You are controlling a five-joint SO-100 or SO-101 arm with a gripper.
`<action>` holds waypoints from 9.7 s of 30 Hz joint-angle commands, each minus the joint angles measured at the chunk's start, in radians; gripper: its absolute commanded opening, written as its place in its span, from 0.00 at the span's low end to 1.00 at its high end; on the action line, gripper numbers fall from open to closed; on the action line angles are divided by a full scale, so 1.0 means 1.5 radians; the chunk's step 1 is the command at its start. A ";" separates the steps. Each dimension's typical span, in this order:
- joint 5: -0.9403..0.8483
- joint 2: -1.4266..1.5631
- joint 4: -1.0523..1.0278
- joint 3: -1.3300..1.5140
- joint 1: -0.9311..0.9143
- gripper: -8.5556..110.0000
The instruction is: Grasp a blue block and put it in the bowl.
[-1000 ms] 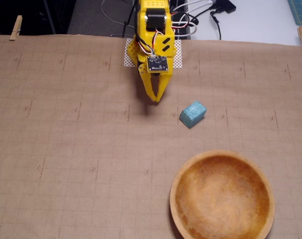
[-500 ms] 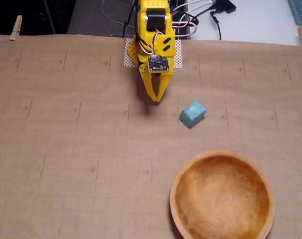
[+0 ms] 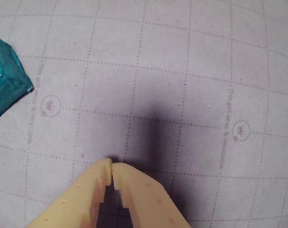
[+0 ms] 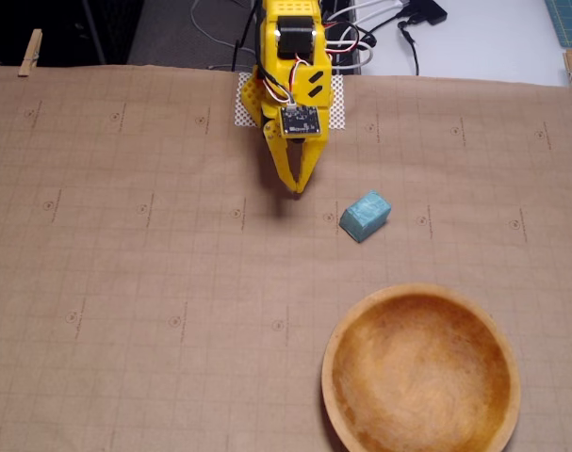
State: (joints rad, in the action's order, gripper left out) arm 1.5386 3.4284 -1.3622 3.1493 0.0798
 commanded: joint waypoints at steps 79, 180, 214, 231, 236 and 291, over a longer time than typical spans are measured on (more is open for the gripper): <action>0.003 -0.246 -0.115 -0.454 0.376 0.43; 0.043 -1.087 0.377 -0.509 0.396 0.56; 0.043 -1.088 0.295 -0.535 0.397 0.28; 0.043 -1.088 0.295 -0.535 0.397 0.05; 0.042 -1.086 0.294 -0.538 0.392 0.04; -0.001 -0.959 0.388 -0.966 0.137 0.04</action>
State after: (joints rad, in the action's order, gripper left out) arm 1.5386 2.0187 -0.8744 1.7763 0.2654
